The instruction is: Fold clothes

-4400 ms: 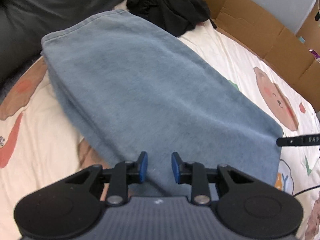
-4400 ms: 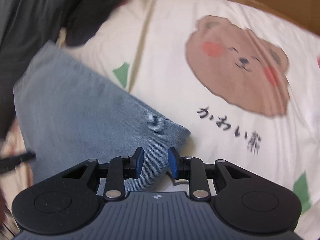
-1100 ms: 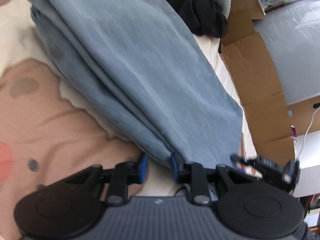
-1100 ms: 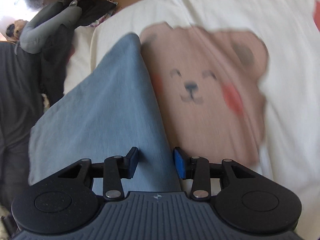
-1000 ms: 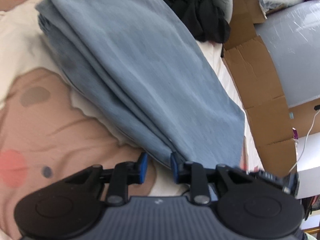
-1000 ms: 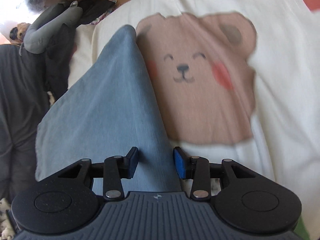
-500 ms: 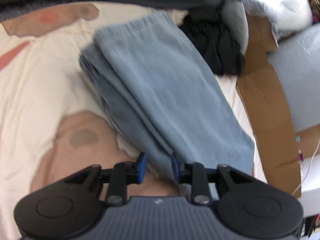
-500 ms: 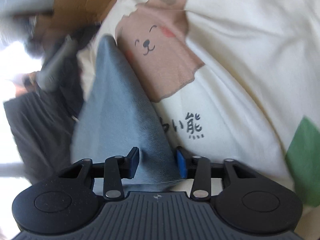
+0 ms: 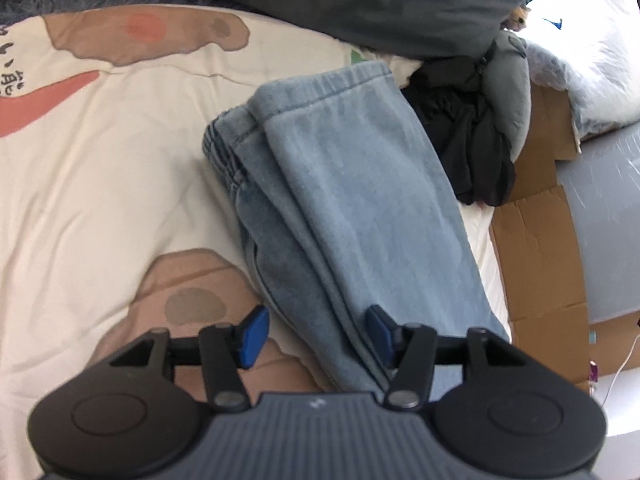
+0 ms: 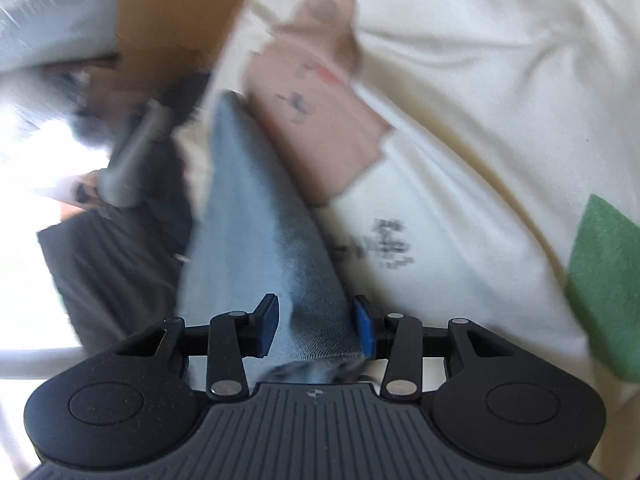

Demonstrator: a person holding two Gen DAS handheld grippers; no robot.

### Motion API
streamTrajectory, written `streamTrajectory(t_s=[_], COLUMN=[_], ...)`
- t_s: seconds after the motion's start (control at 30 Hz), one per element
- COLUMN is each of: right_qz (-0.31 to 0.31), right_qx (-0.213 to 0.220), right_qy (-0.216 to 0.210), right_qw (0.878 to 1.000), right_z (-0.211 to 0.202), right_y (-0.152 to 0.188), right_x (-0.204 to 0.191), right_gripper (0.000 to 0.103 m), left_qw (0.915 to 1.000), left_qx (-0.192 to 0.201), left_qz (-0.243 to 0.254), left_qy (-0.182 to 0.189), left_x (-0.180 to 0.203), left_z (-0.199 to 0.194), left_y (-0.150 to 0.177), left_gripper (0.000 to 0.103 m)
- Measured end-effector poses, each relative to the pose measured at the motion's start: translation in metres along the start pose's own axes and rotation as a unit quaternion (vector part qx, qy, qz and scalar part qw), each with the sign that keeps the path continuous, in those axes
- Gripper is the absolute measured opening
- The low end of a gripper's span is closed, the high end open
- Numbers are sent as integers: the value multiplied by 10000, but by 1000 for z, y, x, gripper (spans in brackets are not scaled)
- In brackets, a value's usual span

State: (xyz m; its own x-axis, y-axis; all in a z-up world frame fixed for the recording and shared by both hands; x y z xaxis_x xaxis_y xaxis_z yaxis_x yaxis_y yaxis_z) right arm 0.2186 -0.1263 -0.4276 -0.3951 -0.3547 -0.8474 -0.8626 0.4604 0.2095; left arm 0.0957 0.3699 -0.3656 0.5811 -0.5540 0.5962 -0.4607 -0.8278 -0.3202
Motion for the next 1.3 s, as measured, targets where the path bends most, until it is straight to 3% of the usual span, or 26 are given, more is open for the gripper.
streamTrajectory(t_s=[0.07,0.23,0.4,0.57,0.73,0.77,1.0,1.07,1.13,1.2,1.3], right_qz=[44,203,175,423,186,145,126,79,-85,-321,-858], right_qx=[17,91,101,-64,-222,-213,101,144,53,-103,-275], right_qy=[-164,27,-56,-685,8,4,-175,-158,-7,200,644], right_qw=[9999,9997,9998,9967,9996,9997,9997,9997,9999,9992,9938], right_z=[-5,9,22,13,33,37,47,51,56,61,62], right_y=[2,1,4,11,18,17,6,5,5,7,4], right_x=[0,15,15,10,12,10,-4,-8,-12,-19,-38], right_gripper=[43,43,43,42,43,43,43,42,34,19,15], left_qw=[10000,10000,10000,9999,9999,9999,9995,9995,9993,9992,9993], left_qx=[31,22,64,85,97,103,303,313,358,395,371], left_qz=[17,13,-35,-111,-97,-99,-103,-76,33,30,-70], left_qy=[12,68,37,57,57,58,-6,-22,-115,-81,-61], left_x=[1,0,-4,-12,-8,1,-5,-8,-10,-11,-11], left_z=[4,7,7,6,16,34,21,22,24,26,27], left_y=[-2,-5,-11,-14,-19,-25,-33,-32,-31,-31,-30], left_gripper=[58,59,59,59,59,59,60,70,75,74,62])
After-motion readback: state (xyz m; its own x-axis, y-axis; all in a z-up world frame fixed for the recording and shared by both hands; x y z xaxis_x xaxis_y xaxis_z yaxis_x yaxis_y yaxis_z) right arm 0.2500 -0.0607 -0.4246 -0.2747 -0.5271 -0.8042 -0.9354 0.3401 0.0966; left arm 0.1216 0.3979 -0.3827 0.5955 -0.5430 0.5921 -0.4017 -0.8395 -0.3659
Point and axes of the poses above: each gripper's, at about its wrist camera, not at the fingertips, and z roughly the way its jaws point, x to its right, y to its underside, the point moved 5 cm from there along z, roughly the way its jaws point, and after that the axes turned 7 degrees about z, right-handed, at the moved point
